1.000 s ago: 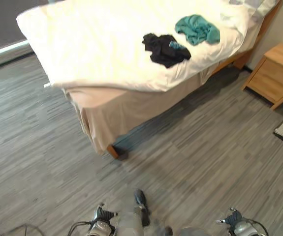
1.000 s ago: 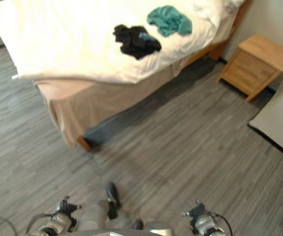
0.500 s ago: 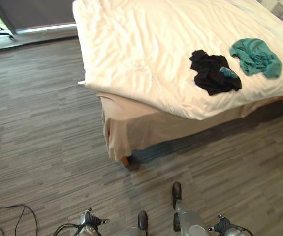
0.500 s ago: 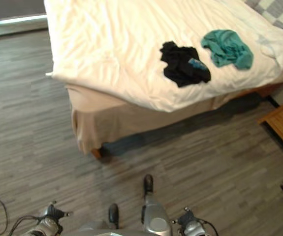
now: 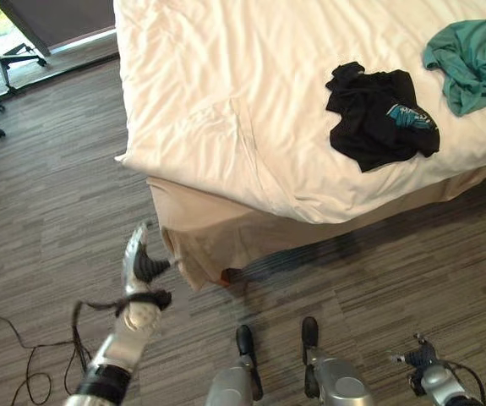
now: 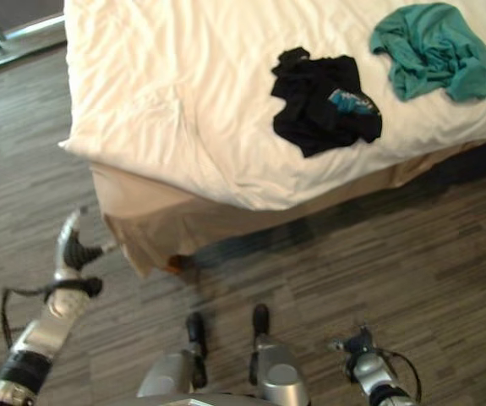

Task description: Tidy up the quilt and then pick up the clothes from the bed and put them into the laundry hamper.

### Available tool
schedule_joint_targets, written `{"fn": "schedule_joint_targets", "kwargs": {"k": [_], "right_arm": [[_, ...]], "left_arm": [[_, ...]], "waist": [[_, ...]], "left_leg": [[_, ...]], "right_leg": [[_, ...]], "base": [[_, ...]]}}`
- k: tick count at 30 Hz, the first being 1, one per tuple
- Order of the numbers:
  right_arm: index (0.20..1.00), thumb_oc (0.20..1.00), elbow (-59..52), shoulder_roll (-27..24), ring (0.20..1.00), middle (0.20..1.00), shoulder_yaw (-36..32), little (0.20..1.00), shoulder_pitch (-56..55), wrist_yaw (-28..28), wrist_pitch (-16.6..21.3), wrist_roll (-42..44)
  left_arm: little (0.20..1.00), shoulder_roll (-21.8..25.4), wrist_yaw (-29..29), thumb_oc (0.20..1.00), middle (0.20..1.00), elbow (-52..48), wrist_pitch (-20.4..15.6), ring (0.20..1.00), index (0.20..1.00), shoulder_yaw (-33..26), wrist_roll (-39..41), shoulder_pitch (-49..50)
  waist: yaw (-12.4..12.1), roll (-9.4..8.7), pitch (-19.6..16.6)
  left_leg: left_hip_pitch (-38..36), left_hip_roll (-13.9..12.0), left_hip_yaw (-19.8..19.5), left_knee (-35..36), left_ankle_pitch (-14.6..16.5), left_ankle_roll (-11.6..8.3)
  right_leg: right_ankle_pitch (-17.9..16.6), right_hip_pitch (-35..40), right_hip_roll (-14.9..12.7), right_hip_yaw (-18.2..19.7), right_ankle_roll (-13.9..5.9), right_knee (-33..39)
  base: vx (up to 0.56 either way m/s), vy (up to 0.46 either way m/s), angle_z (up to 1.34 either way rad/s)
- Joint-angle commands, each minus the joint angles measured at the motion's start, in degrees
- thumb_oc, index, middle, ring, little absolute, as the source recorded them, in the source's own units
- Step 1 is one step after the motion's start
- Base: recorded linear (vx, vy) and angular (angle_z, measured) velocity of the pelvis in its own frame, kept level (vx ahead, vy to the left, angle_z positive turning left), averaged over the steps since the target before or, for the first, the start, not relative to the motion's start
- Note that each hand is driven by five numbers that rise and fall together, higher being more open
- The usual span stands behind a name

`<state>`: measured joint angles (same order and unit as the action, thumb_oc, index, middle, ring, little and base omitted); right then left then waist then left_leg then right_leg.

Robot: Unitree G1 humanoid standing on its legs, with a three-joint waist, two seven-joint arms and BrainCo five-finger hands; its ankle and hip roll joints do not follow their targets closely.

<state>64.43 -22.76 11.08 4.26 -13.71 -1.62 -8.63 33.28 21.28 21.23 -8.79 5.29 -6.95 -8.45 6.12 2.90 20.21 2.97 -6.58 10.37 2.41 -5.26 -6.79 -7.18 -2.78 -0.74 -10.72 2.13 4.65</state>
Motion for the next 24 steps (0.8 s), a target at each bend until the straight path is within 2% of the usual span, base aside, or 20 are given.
{"fn": "schedule_joint_targets", "kwargs": {"k": [1, 2, 3, 4, 7, 10, 11, 13, 14, 15, 16, 17, 20, 24], "right_arm": [[1.000, 1.000, 2.0, 1.7, 1.000, 1.000, -0.1, 1.000, 0.4, -0.4, 0.0, 0.6], [1.000, 1.000, 2.5, 1.8, 1.000, 1.000, 0.3, 1.000, 0.7, -0.4, -0.1, 0.7], [1.000, 1.000, 3.2, 1.9, 1.000, 1.000, 0.9, 1.000, 1.8, -0.5, -0.1, 1.0], [1.000, 1.000, 3.2, 1.9, 1.000, 1.000, 0.9, 1.000, 1.9, -0.5, -0.1, 1.0], [1.000, 1.000, 2.2, 1.3, 1.000, 1.000, 2.6, 1.000, 3.9, -1.1, 0.2, 1.8], [1.000, 1.000, 0.4, 1.0, 1.000, 1.000, 4.7, 1.000, 5.6, -1.6, 1.2, 3.3], [1.000, 1.000, -1.0, 1.4, 1.000, 1.000, 5.4, 1.000, 6.6, -2.3, 2.1, 4.4], [1.000, 1.000, -2.4, 1.5, 1.000, 1.000, 6.7, 1.000, 6.5, -2.6, 3.0, 5.8], [1.000, 1.000, -2.4, 1.7, 1.000, 1.000, 6.6, 1.000, 6.5, -2.6, 3.0, 5.8], [1.000, 1.000, -1.4, 2.8, 1.000, 1.000, 8.6, 1.000, 6.8, -2.2, 3.4, 6.9], [1.000, 1.000, -1.4, 2.9, 1.000, 1.000, 8.6, 1.000, 6.8, -2.2, 3.4, 6.9], [1.000, 1.000, 2.3, 3.9, 1.000, 1.000, 9.0, 1.000, 7.4, -1.9, 2.6, 8.0], [1.000, 1.000, 4.8, 4.1, 1.000, 1.000, 9.1, 1.000, 7.8, -1.4, 1.8, 7.7], [1.000, 1.000, 5.7, 2.3, 1.000, 1.000, 8.0, 1.000, 9.2, -1.0, 0.7, 6.9]], "left_arm": [[1.000, 4.1, 4.3, 1.000, 1.000, -1.0, -2.0, 1.000, 1.000, -3.1, -0.1, -4.4], [1.000, 4.7, 5.2, 1.000, 1.000, -1.1, -1.9, 1.000, 1.000, -3.1, -0.6, -6.6], [1.000, 6.6, 7.3, 1.000, 1.000, -0.7, -0.5, 1.000, 1.000, -1.3, -2.6, -13.0], [1.000, 6.6, 7.3, 1.000, 1.000, -0.7, -0.5, 1.000, 1.000, -1.3, -2.6, -13.1], [1.000, 11.8, 9.6, 1.000, 1.000, 5.4, 2.4, 1.000, 1.000, 3.9, -5.2, -25.9], [1.000, 17.1, 9.8, 1.000, 1.000, 19.1, 7.5, 1.000, 1.000, 14.6, -10.5, -41.3], [1.000, 19.3, 7.8, 1.000, 1.000, 26.8, 10.3, 1.000, 1.000, 24.4, -15.6, -52.5], [1.000, 19.4, 6.2, 1.000, 1.000, 32.6, 11.8, 1.000, 1.000, 32.2, -19.8, -60.9], [1.000, 19.4, 6.2, 1.000, 1.000, 32.8, 11.8, 1.000, 1.000, 32.5, -19.7, -61.2], [0.592, 16.2, 3.8, 0.592, 0.592, 40.6, 12.6, 0.592, 0.592, 38.3, -23.0, -66.3], [0.200, 16.2, 3.8, 0.200, 0.200, 40.7, 12.5, 0.200, 0.200, 38.4, -23.0, -66.4], [0.200, 12.2, 0.2, 0.200, 0.200, 46.6, 12.4, 0.200, 0.200, 39.2, -25.4, -63.4], [0.200, 10.6, -2.0, 0.200, 0.200, 47.8, 12.3, 0.200, 0.200, 38.5, -27.0, -59.0], [0.200, 7.2, -4.8, 0.200, 0.200, 48.4, 12.2, 0.200, 0.200, 31.5, -26.7, -42.2]], "waist": [[-0.3, -1.81, -1.5], [0.1, -1.53, -1.8], [0.7, -1.10, -2.0], [0.6, -1.10, -2.0], [2.3, -1.07, 0.2], [4.2, -1.57, 2.0], [4.9, -2.24, 3.6], [5.6, -2.71, 4.8], [5.4, -2.79, 4.8], [5.9, -3.42, 6.1], [5.9, -3.45, 6.1], [6.0, -3.83, 6.2], [5.8, -3.78, 5.8], [4.9, -3.83, 3.7]], "left_leg": [[1.7, 1.7, 1.6, -1.5, 4.5, 0.69], [1.4, 1.7, 1.8, 0.2, 4.3, 0.68], [1.7, 1.5, 2.7, 2.1, 3.4, 0.62], [1.8, 1.5, 2.8, 2.1, 3.4, 0.62], [3.4, 0.8, 4.3, 2.4, 2.7, 0.33], [6.2, 0.3, 5.4, 2.6, 2.0, 0.15], [7.5, 0.0, 6.3, 2.6, 1.8, 0.04], [9.1, -0.3, 6.6, 2.6, 1.4, -0.23], [9.1, -0.3, 6.6, 2.6, 1.4, -0.23], [10.1, -0.5, 6.8, 2.6, 1.0, -0.34], [10.1, -0.5, 6.8, 2.6, 1.0, -0.34], [9.5, -0.4, 6.8, 2.6, 1.4, -0.21], [8.5, -0.2, 6.9, 2.6, 1.8, -0.02], [4.8, 0.3, 6.9, 2.6, 3.2, 0.41]], "right_leg": [[6.8, -5.0, -6.2, 3.1, -10.24, -2.4], [6.6, -5.8, -6.0, 3.6, -10.46, -2.4], [5.8, -7.8, -5.7, 4.2, -10.75, -2.3], [5.8, -7.8, -5.7, 4.3, -10.75, -2.3], [4.9, -10.5, -5.6, 5.0, -11.41, -2.5], [3.2, -13.4, -5.5, 5.7, -12.20, -2.1], [1.9, -15.0, -5.5, 5.8, -13.00, -1.5], [0.9, -16.4, -5.6, 5.5, -13.63, -0.6], [0.9, -16.4, -5.6, 5.5, -13.63, -0.6], [0.4, -17.6, -5.8, 5.3, -13.86, -0.2], [0.4, -17.6, -5.8, 5.3, -13.86, -0.2], [0.6, -17.3, -6.1, 5.8, -13.78, -0.3], [0.9, -16.4, -6.2, 6.1, -13.67, -0.3], [1.7, -13.1, -6.3, 6.6, -13.23, -0.3]], "base": [[0.00, 0.037, 0.06], [0.03, 0.052, -0.09], [0.04, 0.031, -0.11], [0.03, 0.018, -0.10], [-0.02, 0.009, -0.04], [-0.05, 0.019, -0.27], [-0.06, 0.003, -0.25], [-0.05, -0.028, -0.18], [-0.03, -0.058, -0.12], [-0.02, -0.037, -0.13], [0.01, -0.022, -0.08], [0.04, 0.025, -0.08], [0.06, 0.036, -0.08], [0.10, 0.061, -0.12]]}}
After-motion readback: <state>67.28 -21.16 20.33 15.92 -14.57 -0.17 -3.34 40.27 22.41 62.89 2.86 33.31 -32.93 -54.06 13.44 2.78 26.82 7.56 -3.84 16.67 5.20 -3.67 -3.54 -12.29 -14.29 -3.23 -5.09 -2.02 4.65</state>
